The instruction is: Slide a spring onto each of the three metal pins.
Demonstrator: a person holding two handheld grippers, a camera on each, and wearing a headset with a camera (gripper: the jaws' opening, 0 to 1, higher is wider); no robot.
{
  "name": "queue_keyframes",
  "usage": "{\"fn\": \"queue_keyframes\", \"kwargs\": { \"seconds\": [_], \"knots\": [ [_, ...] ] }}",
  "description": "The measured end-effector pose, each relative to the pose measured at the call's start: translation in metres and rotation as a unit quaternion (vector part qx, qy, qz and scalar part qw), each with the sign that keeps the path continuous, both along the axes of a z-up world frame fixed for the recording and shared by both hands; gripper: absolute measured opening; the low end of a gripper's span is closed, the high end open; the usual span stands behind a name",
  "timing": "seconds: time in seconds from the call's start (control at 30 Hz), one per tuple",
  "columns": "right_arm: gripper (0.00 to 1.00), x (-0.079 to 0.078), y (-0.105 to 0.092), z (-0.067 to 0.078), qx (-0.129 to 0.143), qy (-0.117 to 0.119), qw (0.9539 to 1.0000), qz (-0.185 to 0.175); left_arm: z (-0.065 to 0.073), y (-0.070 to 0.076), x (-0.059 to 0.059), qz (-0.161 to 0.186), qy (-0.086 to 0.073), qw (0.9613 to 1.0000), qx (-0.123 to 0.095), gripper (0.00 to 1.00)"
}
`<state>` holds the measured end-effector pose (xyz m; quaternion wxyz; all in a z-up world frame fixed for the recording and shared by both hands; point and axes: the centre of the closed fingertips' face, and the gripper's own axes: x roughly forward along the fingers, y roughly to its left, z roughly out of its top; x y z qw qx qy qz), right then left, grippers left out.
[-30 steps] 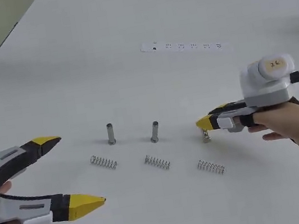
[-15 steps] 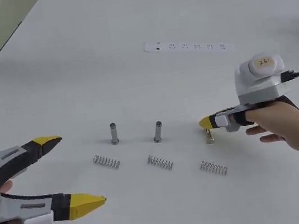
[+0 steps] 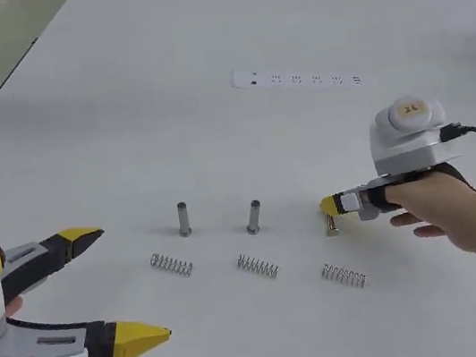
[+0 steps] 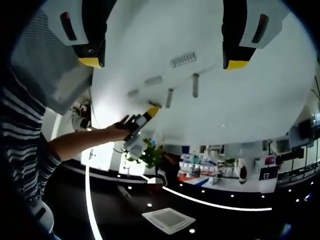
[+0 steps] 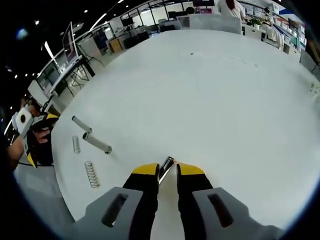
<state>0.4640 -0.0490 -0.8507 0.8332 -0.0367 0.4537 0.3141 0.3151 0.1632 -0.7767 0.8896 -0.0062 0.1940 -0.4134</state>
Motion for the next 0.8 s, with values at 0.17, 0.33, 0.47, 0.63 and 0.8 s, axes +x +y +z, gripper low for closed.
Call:
{"fn": "queue_keyframes", "kwargs": {
  "seconds": [0.17,0.33,0.47,0.63,0.8],
  "knots": [
    [0.11,0.002,0.0019,0.001,-0.007,-0.003,1.0,0.001,-0.0002,0.0001,0.0002,0.0,0.002,1.0,-0.001,0.94],
    [0.1,0.001,0.0039,-0.0024,-0.025,-0.003,0.9996,0.011,0.0011,0.0003,0.0005,-0.001,0.0,1.0,-0.002,0.94],
    [0.1,0.0016,0.0016,-0.0045,-0.037,-0.005,0.9992,0.014,0.001,0.0018,-0.0003,0.001,0.0,1.0,-0.004,0.94],
    [0.09,0.0038,0.0004,-0.0056,-0.046,-0.01,0.9988,0.016,-0.0023,0.0018,-0.0032,0.001,0.008,1.0,-0.005,0.92],
    [0.06,0.0055,-0.0026,-0.0077,-0.058,-0.011,0.9981,0.016,-0.0027,0.0018,-0.0042,0.003,0.007,1.0,-0.006,0.91]
  ]
}}
